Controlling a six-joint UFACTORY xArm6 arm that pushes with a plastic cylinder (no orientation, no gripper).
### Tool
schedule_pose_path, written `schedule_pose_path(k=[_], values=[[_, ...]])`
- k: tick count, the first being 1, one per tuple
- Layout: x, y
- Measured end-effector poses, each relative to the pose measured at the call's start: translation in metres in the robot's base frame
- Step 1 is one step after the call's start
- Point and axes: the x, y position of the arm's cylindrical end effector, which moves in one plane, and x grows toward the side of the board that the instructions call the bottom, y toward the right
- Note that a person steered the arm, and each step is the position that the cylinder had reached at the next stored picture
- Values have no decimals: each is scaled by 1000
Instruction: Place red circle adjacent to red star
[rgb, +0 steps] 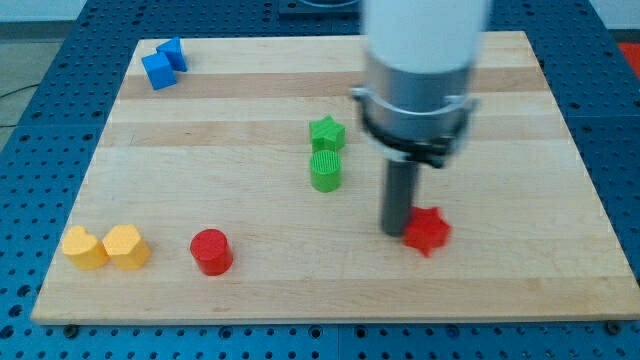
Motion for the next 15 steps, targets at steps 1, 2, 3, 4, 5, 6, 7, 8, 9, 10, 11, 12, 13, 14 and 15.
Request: schedule_pose_path(k=[1, 2, 3, 4, 5, 6, 7, 8, 9, 10, 11, 12, 13, 14, 15], values=[[23, 53], [63, -30], [83, -103], [63, -201], [63, -250], [34, -237], [22, -189], [-1, -177], [-28, -215], [-24, -171], [9, -49], [26, -11], [12, -87], [-37, -54], [-17, -10]])
